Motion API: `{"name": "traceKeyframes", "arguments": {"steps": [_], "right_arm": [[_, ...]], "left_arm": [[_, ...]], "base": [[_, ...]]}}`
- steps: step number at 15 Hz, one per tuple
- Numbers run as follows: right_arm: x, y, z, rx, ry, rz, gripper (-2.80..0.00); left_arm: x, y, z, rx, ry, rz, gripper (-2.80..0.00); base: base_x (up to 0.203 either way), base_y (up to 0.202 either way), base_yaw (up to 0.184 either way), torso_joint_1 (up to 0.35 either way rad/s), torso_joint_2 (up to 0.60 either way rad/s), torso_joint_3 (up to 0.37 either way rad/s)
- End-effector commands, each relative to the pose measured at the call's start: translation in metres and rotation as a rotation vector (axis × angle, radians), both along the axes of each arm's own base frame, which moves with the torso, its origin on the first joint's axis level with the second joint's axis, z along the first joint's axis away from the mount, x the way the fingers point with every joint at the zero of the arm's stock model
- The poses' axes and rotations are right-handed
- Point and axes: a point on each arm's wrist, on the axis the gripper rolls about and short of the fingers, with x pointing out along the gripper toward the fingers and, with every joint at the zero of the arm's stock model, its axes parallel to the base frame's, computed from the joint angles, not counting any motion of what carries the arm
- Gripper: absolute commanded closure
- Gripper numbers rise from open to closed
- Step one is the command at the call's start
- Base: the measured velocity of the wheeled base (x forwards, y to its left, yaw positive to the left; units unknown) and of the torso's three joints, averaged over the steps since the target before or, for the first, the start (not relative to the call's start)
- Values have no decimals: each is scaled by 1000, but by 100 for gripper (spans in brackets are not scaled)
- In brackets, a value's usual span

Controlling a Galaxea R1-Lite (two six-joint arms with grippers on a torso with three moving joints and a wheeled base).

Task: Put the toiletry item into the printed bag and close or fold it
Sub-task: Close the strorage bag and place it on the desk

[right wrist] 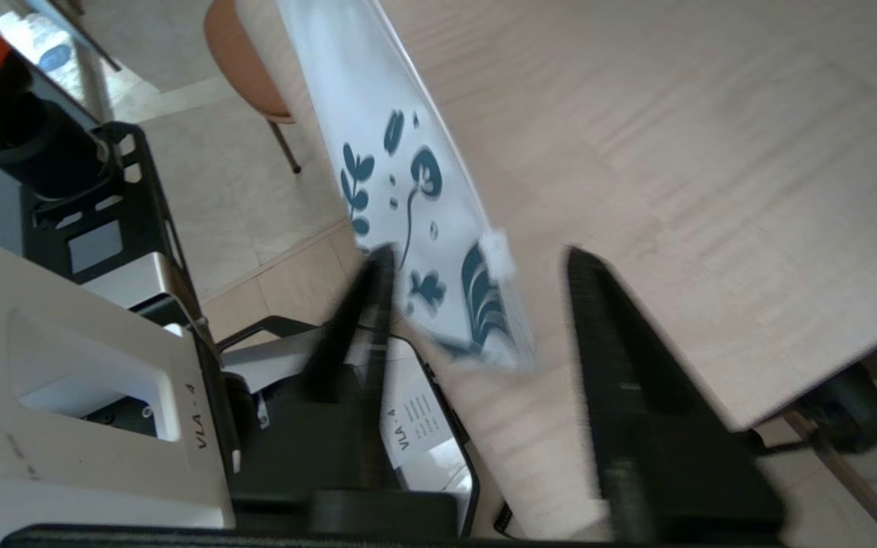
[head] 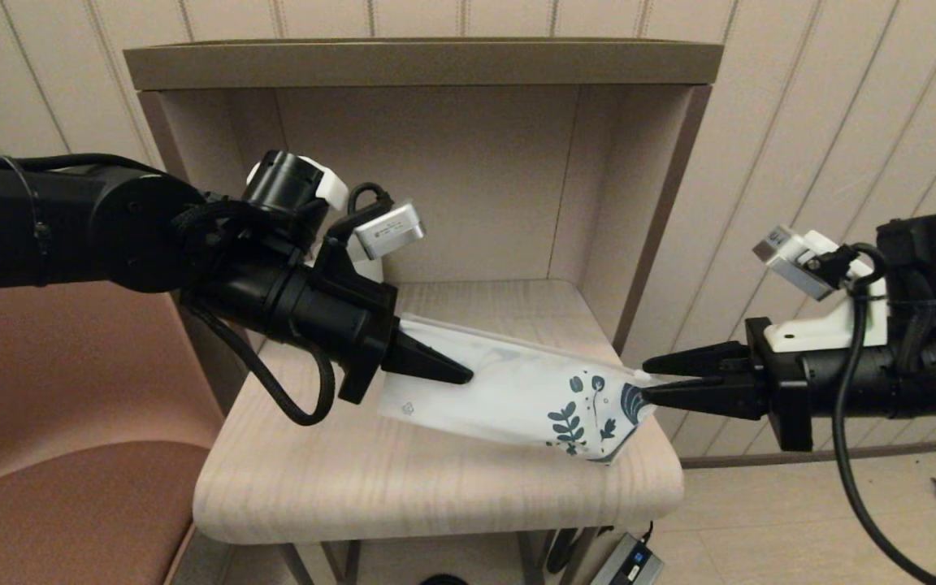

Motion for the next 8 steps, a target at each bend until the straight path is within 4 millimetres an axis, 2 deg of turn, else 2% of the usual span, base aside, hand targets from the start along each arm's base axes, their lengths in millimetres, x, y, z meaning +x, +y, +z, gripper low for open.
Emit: {"name": "traceKeyframes", "arguments": {"steps": [1,2,8], "right_arm": [[-1,1,0,2,-3,12,-280],[-1,1,1,3,-5,13,0],[2,-1,14,35,-3,-14,0]], "left_arm": [[1,-1,-2,1,5,-6,0],[1,-2,-3,1,5,-9,0],[-2,3,-15,24,49,-1,0]], "base": [[0,0,0,0,0,0],[0,0,0,0,0,0],[0,0,0,0,0,0]]}}
